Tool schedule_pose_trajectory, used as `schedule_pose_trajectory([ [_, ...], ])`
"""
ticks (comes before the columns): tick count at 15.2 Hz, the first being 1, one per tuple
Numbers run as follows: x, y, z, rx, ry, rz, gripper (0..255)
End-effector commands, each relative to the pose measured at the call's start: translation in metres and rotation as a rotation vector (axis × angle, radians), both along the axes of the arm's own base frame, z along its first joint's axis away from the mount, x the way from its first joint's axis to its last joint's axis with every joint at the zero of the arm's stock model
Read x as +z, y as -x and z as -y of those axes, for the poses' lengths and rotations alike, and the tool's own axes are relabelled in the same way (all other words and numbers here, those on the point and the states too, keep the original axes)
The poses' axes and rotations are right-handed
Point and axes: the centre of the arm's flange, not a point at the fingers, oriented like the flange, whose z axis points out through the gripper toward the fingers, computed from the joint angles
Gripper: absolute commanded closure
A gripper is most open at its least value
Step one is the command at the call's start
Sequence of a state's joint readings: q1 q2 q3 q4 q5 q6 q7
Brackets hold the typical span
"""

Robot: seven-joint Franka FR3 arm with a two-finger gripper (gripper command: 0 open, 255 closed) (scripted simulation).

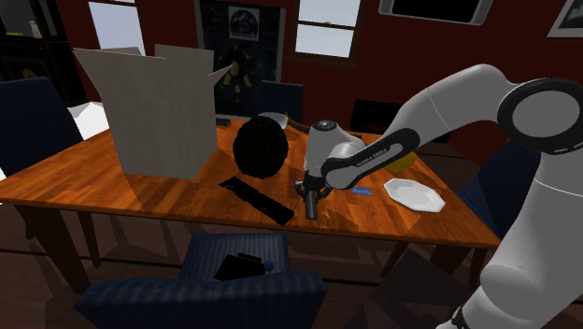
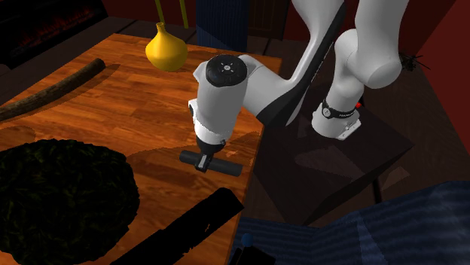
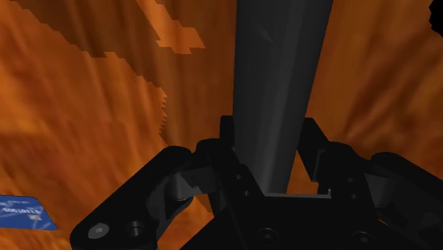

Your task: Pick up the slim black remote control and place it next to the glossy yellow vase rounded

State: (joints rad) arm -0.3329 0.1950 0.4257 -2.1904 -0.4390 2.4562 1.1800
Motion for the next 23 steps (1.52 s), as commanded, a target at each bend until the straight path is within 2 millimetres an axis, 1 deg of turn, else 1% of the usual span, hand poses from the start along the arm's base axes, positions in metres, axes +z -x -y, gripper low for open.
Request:
schedule_pose_trajectory([
  [1, 0.000, 0.001, 0.002, -0.003, -0.001, -0.008, 255],
  [23, 0.116, 0.001, 0.002, -0.003, 0.000, -0.008, 255],
])
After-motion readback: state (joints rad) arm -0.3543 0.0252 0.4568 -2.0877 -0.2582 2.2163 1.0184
